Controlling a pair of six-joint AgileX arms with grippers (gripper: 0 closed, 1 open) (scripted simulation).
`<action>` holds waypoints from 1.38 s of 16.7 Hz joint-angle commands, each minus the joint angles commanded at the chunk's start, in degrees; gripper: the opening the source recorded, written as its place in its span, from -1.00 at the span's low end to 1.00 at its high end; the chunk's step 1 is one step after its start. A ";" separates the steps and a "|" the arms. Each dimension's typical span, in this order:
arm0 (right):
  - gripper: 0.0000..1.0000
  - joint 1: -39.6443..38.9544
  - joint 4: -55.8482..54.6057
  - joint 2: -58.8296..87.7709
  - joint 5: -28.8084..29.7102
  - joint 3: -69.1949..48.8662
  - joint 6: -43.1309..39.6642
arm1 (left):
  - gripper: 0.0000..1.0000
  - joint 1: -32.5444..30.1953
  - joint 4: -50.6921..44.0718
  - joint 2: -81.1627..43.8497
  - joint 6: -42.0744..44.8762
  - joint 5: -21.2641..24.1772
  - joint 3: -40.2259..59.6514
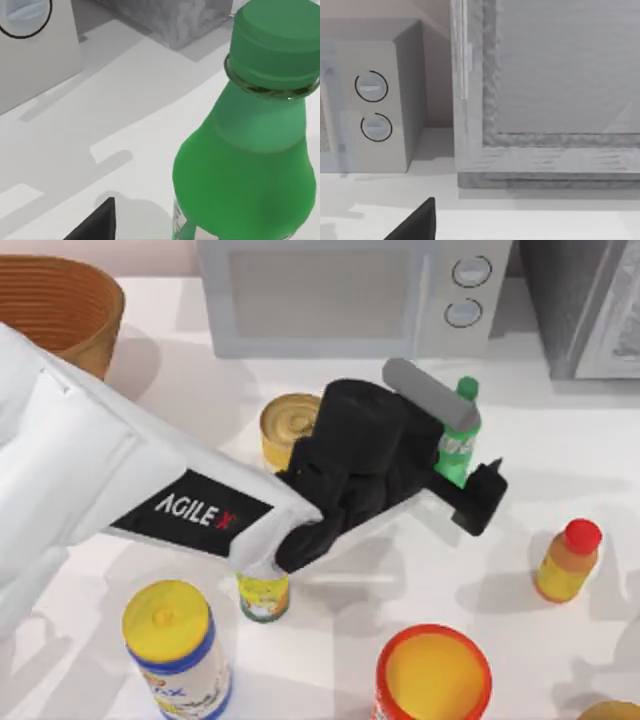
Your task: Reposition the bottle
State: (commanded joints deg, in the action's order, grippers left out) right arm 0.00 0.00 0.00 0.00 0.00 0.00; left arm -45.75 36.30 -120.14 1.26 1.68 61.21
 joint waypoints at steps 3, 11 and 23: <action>1.00 0.00 0.00 0.00 0.00 0.00 0.00 | 1.00 0.57 -0.45 -6.98 0.13 0.51 7.19; 1.00 0.00 0.00 0.00 0.00 0.00 0.00 | 0.85 1.18 -0.53 -10.62 0.27 0.98 10.81; 1.00 0.00 0.00 0.00 0.00 0.00 0.00 | -0.96 1.18 -0.53 -10.62 0.27 0.98 10.81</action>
State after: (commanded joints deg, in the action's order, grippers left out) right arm 0.00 0.00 0.00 0.00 0.00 0.00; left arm -44.57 35.77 -130.76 1.52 2.66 72.01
